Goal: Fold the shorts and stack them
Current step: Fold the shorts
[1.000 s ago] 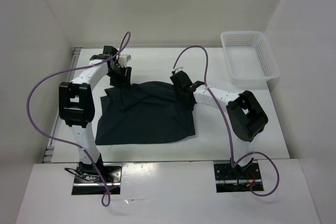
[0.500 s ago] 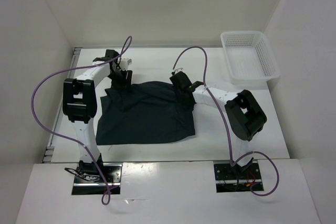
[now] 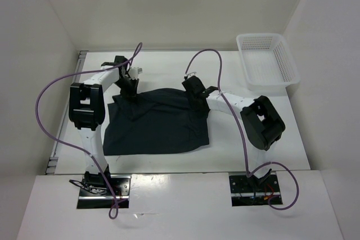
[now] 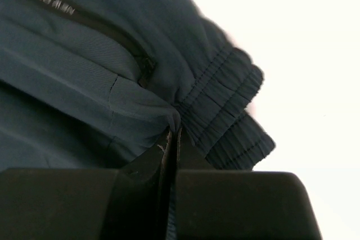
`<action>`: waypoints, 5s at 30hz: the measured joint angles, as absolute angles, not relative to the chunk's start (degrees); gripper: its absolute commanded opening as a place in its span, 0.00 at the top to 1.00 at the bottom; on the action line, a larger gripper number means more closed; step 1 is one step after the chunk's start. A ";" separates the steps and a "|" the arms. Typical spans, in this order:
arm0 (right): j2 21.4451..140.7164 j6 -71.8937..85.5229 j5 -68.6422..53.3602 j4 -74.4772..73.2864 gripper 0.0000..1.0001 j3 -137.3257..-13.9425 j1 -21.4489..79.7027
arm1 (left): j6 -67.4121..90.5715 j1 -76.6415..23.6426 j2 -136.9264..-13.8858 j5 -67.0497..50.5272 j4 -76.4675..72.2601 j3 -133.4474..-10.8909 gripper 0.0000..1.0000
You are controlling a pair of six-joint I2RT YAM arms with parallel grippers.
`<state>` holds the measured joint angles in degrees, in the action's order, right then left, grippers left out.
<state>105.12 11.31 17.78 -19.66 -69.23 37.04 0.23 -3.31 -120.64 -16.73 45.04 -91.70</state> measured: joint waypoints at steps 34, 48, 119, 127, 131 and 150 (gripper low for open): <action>94.41 1.61 12.86 -12.95 1.00 -68.05 27.24 | 0.23 -14.48 -100.47 5.78 41.54 -75.81 0.52; 94.41 1.85 12.75 -12.80 1.00 -63.99 27.27 | 0.16 -6.07 -98.00 4.43 41.23 -75.33 0.48; 95.07 5.06 11.81 -11.81 1.00 -57.58 29.17 | 0.23 7.55 -101.84 -14.63 43.35 -75.09 0.40; 95.07 5.06 11.86 -11.66 1.00 -57.60 29.17 | 0.23 6.26 -106.30 -18.04 45.89 -73.82 0.38; 95.07 5.06 11.86 -11.64 1.00 -57.60 29.17 | 0.23 6.09 -106.80 -18.35 45.80 -73.82 0.43; 95.07 5.04 11.88 -11.73 1.00 -57.65 29.17 | 0.25 5.15 -111.68 -21.21 44.91 -73.87 1.00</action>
<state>95.07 5.04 11.88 -11.73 -57.65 29.17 0.25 5.15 -111.68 -21.21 44.91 -73.87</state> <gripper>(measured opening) 0.018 0.011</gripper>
